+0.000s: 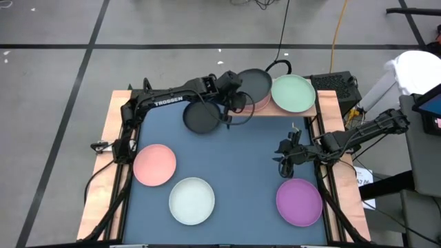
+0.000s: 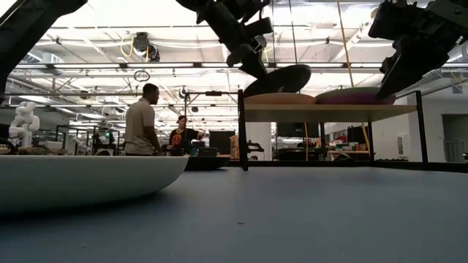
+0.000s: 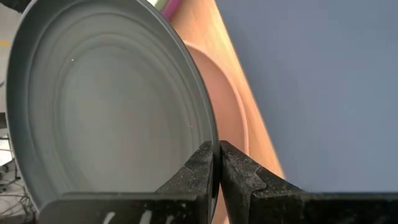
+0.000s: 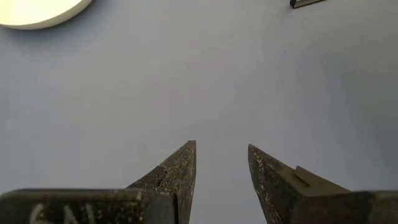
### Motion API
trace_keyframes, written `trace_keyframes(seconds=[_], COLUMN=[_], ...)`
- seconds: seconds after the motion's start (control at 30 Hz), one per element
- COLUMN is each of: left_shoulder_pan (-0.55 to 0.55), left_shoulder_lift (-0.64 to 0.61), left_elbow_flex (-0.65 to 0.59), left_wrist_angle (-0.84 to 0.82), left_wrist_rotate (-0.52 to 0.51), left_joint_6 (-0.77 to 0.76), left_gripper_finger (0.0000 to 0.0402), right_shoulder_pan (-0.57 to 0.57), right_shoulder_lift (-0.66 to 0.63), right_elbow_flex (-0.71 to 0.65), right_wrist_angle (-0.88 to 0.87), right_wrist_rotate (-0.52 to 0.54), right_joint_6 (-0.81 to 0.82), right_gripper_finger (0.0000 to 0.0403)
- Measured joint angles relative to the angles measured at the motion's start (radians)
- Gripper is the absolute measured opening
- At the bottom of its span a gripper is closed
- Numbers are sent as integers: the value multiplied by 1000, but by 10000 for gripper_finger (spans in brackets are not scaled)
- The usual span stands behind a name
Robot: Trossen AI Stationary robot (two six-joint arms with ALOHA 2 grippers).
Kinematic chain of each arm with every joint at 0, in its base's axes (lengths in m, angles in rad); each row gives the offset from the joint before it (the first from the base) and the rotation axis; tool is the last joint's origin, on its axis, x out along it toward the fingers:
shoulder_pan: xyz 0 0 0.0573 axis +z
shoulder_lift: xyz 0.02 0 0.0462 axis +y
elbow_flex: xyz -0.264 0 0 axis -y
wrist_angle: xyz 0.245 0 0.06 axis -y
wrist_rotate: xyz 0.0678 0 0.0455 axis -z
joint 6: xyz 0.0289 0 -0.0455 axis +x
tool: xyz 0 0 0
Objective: Place and stack plates onto a shelf
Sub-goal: Stack the bottom black plate on top of the pink plate on the shelf
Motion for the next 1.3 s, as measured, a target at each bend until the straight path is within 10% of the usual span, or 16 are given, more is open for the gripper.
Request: trace_keyframes(seconds=[1.3], left_shoulder_pan=[-6], left_shoulder_lift=[-23], left_elbow_flex=[-1], left_wrist_angle=[-38], left_wrist_rotate=[-32], left_joint_6=[-201], left_gripper_finger=[118], right_shoulder_pan=[0], right_shoulder_lift=[0], right_elbow_flex=[-1], right_wrist_angle=[0], right_wrist_rotate=[0], right_joint_6=[-11], right_gripper_finger=[127])
